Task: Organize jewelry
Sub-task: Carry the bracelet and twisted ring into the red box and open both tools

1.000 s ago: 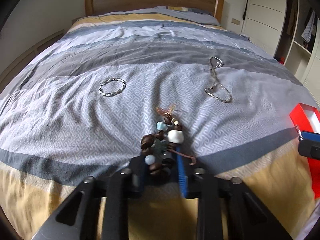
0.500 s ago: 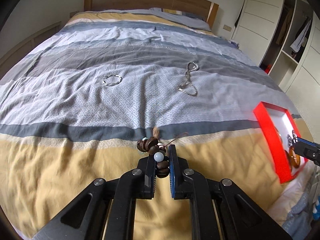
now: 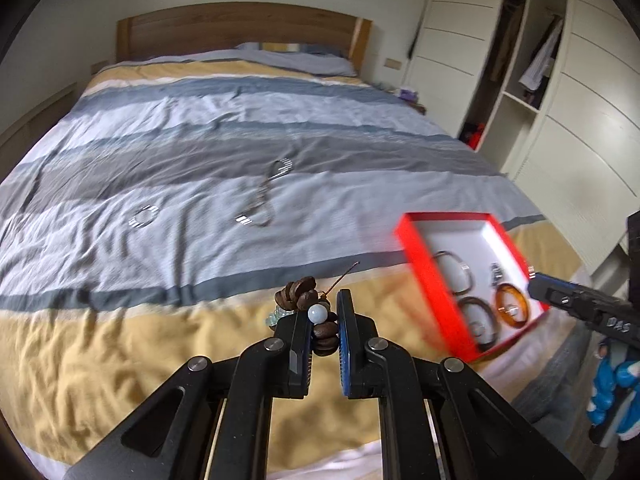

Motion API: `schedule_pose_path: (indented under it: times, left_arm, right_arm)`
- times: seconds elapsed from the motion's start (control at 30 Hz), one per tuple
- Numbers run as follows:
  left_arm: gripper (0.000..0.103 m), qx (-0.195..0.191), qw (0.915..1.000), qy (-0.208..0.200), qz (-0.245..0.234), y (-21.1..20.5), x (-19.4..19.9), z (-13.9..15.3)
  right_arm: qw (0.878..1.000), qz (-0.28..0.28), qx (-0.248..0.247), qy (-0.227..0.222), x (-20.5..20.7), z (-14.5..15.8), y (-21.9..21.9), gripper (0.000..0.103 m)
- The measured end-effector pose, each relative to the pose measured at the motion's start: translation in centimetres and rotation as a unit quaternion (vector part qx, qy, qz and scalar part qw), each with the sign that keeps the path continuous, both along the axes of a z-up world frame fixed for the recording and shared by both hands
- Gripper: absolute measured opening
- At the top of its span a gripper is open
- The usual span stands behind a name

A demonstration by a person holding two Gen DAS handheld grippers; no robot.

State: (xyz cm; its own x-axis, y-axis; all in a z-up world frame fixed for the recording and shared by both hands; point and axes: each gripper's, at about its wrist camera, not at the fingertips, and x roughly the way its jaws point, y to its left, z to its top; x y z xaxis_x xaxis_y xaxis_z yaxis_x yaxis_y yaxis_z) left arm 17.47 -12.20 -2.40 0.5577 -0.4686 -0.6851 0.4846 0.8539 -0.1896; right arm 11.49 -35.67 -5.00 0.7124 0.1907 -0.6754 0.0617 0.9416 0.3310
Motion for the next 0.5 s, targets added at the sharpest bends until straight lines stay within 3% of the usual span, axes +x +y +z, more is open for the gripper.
schedule_pose_path:
  times: [0.27,0.5]
  left_arm:
    - [0.010,-0.027,0.9953,0.001,-0.093,-10.2,-1.5,1.9]
    - [0.010,0.003,0.9882,0.032,-0.150,-17.8,-2.8,-1.5]
  right_arm:
    - [0.999,-0.035,-0.032,0.013,-1.3,-1.0,-5.0,0.037]
    - [0.997,-0.052,-0.039,0.045,-1.6,-3.2,-8.5,0.037]
